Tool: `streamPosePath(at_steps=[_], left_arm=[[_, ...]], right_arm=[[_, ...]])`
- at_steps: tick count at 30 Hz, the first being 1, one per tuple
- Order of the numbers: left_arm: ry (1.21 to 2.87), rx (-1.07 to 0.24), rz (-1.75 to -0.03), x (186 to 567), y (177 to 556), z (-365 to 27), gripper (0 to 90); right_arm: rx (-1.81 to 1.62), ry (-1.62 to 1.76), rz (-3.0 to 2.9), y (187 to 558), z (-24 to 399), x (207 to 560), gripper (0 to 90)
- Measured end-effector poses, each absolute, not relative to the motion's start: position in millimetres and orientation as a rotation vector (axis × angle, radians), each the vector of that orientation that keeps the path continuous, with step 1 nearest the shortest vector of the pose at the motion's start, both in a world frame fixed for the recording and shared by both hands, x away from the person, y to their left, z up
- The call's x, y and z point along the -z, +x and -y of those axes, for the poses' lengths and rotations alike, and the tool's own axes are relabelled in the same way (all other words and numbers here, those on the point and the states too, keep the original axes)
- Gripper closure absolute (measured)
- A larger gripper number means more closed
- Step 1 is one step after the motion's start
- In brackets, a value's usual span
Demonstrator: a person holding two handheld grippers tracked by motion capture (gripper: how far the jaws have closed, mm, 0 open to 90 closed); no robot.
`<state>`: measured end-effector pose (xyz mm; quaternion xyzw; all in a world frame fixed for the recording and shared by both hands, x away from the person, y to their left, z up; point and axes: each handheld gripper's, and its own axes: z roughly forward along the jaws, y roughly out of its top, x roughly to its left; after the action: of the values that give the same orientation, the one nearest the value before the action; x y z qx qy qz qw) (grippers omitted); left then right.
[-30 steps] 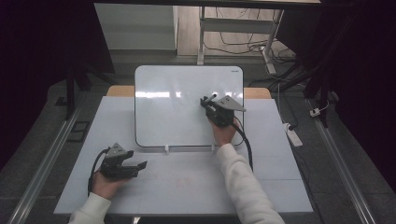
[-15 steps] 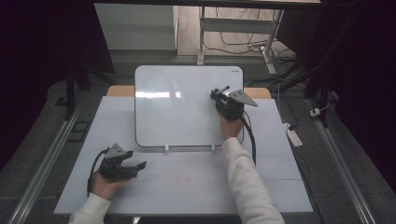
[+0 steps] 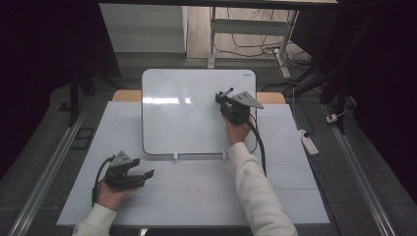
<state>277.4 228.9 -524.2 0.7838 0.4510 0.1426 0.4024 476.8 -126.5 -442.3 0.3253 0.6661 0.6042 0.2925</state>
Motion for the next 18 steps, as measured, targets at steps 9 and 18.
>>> streamPosePath(at_steps=[9, 18], left_arm=[[1.979, -0.366, -1.138, 523.4, 275.9, -229.1, 25.8], [1.979, -0.365, -1.141, 523.9, 277.1, -228.5, 25.8]], right_arm=[[-1.598, 0.781, -1.948, 461.7, 107.5, 452.4, 78.8], [-1.717, 0.813, -2.077, 433.9, 137.8, 446.5, 78.8]])
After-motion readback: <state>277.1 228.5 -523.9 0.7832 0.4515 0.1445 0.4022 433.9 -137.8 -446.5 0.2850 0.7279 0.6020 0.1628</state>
